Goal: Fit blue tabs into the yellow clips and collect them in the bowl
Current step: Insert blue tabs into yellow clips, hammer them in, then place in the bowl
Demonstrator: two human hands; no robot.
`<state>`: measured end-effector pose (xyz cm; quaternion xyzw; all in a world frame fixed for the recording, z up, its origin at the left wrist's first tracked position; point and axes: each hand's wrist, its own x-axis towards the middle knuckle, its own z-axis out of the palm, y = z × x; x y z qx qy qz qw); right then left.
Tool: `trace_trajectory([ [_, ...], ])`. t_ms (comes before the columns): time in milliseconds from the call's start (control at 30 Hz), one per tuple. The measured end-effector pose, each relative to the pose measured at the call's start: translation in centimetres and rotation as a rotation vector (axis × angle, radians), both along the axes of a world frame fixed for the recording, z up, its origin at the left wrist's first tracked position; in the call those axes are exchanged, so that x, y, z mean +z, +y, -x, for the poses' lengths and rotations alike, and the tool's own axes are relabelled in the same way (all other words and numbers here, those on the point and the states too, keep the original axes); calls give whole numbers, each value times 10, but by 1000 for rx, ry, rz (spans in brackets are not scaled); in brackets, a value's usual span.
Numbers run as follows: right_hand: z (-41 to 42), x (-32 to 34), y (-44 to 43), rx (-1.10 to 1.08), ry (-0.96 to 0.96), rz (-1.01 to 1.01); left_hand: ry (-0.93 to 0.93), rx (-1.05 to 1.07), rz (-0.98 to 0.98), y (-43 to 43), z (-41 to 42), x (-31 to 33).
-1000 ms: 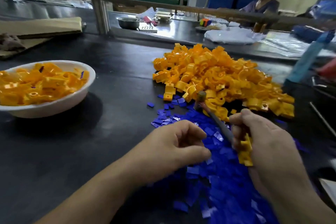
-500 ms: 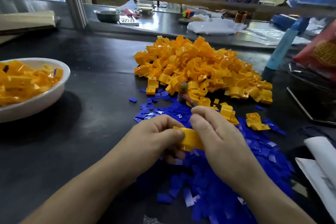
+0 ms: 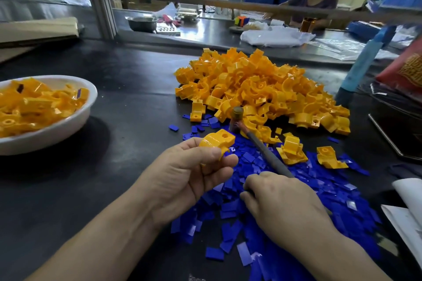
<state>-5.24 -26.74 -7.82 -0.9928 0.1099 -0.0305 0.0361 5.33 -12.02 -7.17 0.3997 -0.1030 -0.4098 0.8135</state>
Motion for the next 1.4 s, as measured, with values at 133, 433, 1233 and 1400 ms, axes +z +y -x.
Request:
trace_trajectory([
  [133,2,3,-4,-17,-138,-64,-73,29,-94,-2,-2,-4],
  [433,3,10,-12,-116,-416,-551,-237,0,-234,-1,5,-3],
  [1233,1,13,-7,-149,-474,-1571,-706,-125,-356,1,20,-6],
  [1400,2,14,-9,-114,-483,-1608,-702,-151,-339,2,18,-5],
])
